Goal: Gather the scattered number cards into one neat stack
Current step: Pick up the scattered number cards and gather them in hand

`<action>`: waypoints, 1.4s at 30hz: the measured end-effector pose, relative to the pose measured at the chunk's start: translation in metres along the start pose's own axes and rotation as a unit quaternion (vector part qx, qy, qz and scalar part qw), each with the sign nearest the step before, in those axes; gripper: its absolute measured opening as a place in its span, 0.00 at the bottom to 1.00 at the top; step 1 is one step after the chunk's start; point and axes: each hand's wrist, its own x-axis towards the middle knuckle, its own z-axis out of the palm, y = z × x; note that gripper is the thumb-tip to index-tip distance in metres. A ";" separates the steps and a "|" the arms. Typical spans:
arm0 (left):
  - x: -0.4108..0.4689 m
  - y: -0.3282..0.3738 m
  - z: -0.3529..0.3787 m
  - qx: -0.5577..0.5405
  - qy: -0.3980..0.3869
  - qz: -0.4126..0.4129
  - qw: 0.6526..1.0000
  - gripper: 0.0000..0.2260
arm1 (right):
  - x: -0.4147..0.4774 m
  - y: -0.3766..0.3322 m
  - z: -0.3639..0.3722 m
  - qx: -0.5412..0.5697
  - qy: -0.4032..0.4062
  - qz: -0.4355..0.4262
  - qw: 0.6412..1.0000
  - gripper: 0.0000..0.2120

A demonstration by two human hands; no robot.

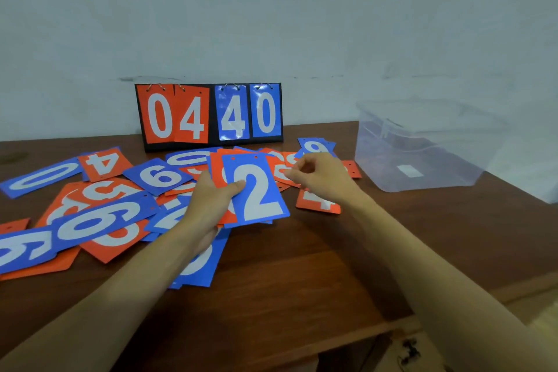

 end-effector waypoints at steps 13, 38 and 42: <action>0.013 -0.005 -0.002 -0.010 0.000 -0.034 0.999 0.17 | -0.014 0.028 -0.024 -0.293 -0.165 -0.076 0.939 0.14; -0.005 0.010 -0.054 -0.055 -0.082 -0.146 0.984 0.22 | -0.059 -0.041 0.072 -0.105 -0.011 -0.454 0.885 0.15; -0.008 0.010 -0.051 -0.033 -0.092 -0.111 0.989 0.16 | -0.056 -0.037 0.060 -0.104 -0.029 -0.445 0.889 0.11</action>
